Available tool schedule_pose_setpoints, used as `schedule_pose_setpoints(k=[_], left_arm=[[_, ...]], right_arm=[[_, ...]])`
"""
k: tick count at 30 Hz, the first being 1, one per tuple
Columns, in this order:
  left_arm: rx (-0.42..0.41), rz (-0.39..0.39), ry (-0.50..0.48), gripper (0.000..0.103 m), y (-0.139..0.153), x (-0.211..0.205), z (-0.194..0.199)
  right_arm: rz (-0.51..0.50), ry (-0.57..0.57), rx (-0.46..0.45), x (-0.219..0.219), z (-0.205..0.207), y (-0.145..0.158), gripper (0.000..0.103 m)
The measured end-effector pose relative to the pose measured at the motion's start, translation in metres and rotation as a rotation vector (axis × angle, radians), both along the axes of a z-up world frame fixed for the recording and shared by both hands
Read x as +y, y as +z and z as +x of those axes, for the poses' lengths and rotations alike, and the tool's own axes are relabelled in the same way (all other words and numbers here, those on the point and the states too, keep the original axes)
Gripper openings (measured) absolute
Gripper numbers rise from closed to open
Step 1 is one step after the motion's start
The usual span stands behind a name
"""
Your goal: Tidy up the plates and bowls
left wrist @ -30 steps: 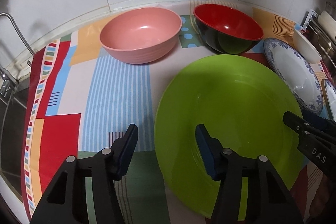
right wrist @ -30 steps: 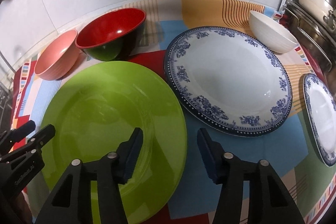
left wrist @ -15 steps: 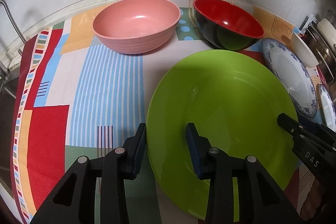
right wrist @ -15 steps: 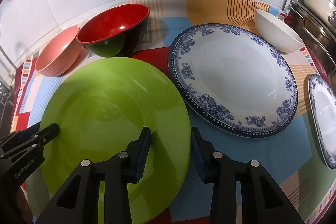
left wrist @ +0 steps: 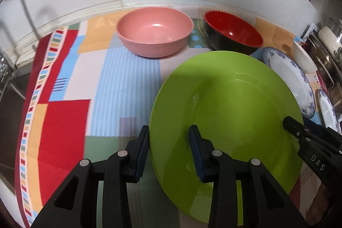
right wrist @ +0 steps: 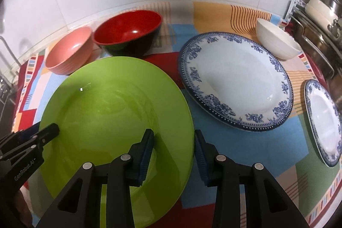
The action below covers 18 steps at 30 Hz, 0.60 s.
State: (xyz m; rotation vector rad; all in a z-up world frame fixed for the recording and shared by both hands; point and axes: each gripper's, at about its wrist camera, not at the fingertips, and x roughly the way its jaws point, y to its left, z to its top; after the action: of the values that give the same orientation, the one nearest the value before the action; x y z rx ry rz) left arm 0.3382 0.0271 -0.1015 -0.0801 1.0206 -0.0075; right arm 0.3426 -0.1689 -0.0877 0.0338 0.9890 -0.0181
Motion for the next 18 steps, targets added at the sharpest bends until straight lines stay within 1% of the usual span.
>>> schedule_pose_setpoints(k=[5, 9, 18], left_arm=[[-0.021, 0.005, 0.039, 0.037, 0.01, 0.021, -0.02], [-0.026, 0.01, 0.081, 0.037, 0.012, 0.039, -0.036], [0.006, 0.031, 0.206, 0.036, 0.005, 0.087, -0.079]], right_arm=[[0.005, 0.03, -0.02, 0.017, -0.009, 0.011, 0.039], [0.003, 0.065, -0.038, 0.037, -0.02, 0.015, 0.039], [0.034, 0.172, -0.012, 0.087, -0.041, 0.005, 0.039]])
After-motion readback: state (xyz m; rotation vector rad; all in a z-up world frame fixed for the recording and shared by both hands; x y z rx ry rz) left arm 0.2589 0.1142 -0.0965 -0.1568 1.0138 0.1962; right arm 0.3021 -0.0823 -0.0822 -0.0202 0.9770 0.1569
